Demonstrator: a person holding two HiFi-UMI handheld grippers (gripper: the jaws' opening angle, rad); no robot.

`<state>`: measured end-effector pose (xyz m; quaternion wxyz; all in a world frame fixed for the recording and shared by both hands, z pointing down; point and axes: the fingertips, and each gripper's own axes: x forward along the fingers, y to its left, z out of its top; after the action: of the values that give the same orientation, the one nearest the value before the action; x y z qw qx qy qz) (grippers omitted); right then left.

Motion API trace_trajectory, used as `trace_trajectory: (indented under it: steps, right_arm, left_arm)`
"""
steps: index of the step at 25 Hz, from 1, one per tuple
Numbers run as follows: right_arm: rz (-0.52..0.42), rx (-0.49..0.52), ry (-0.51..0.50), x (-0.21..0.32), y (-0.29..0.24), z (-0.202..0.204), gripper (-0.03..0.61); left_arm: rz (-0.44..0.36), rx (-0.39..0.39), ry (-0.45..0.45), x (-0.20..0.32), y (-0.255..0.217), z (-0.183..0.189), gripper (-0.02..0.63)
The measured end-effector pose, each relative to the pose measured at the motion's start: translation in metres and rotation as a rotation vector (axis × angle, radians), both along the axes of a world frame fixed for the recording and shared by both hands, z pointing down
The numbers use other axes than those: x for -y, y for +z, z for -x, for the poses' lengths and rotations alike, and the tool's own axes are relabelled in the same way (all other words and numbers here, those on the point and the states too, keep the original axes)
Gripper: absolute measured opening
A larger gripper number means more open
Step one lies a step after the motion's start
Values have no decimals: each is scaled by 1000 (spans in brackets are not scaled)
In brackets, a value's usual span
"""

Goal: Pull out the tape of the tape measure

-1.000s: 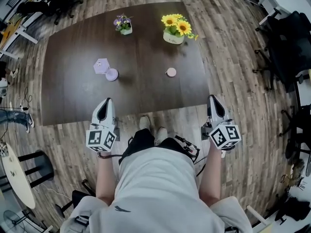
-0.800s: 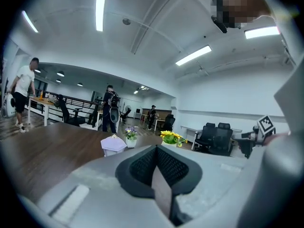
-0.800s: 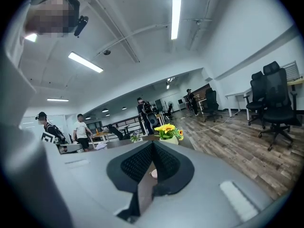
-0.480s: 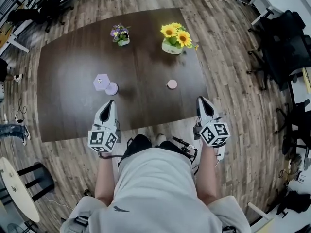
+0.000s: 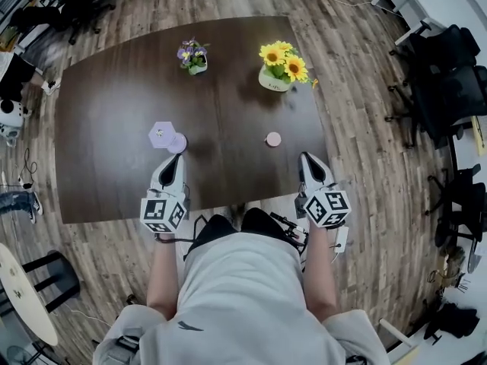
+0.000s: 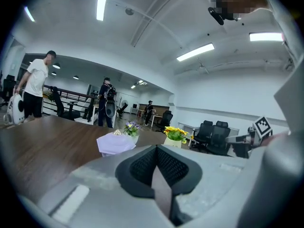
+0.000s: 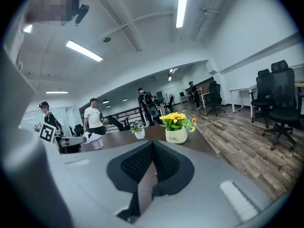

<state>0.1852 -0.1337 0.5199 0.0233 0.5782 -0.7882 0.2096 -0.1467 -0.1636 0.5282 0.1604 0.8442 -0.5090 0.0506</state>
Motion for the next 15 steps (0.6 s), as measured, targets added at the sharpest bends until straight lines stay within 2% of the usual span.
trace_trajectory:
  steps: [4,7,15]
  right_arm:
    - [3,14,-23,9,7,1,0]
    - [1,9,-32,15,11,-2,0]
    - [49,-56,-35,24,34,-13,0]
  left_arm:
    - [1,11,-19,2,4,-4,6]
    - [9,-8,-38,2,8,-4,6]
    - [9,-7,-56,4,12,-7,6]
